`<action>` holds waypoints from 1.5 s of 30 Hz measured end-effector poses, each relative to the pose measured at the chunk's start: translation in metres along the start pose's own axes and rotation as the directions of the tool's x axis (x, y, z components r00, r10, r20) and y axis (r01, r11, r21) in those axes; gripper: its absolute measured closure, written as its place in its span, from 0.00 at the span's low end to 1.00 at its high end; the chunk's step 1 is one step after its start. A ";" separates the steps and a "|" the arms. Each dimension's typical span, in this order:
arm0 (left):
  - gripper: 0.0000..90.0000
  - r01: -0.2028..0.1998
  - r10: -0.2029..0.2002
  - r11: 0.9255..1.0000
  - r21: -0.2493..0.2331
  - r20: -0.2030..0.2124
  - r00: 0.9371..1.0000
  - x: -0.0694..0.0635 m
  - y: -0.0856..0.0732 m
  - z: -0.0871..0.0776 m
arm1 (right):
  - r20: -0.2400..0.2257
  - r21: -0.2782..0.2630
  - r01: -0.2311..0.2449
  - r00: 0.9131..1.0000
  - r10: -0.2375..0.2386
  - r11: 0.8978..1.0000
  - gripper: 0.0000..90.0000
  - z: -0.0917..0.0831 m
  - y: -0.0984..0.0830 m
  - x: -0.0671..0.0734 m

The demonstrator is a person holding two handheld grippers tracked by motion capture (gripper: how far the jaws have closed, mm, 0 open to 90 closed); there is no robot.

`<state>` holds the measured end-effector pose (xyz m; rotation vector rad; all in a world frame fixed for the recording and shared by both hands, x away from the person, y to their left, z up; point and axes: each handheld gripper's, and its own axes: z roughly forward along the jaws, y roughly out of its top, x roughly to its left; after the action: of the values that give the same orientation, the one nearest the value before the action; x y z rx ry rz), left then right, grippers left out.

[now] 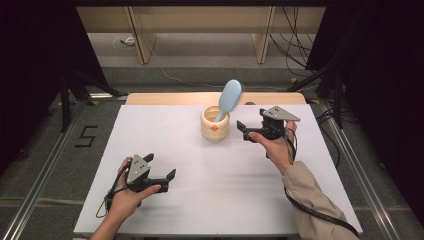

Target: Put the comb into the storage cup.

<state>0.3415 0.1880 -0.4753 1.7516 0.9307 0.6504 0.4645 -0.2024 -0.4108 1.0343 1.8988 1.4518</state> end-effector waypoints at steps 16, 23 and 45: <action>0.07 0.003 -0.003 1.000 -0.002 -0.005 1.000 0.000 0.000 0.000 | -0.012 0.013 0.008 1.000 -0.008 1.000 0.02 -0.026 -0.009 -0.006; 0.07 0.003 -0.003 1.000 -0.001 -0.006 1.000 0.000 0.000 0.000 | -0.020 0.006 -0.003 1.000 0.003 1.000 0.02 -0.041 -0.016 -0.008; 0.07 -0.002 0.002 1.000 0.000 -0.009 1.000 0.001 0.000 0.000 | -0.034 0.031 0.016 0.999 -0.015 0.999 0.02 -0.072 -0.034 -0.010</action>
<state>0.3423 0.1892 -0.4750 1.7518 0.9351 0.6600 0.4049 -0.2545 -0.4232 1.0139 1.9545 1.4436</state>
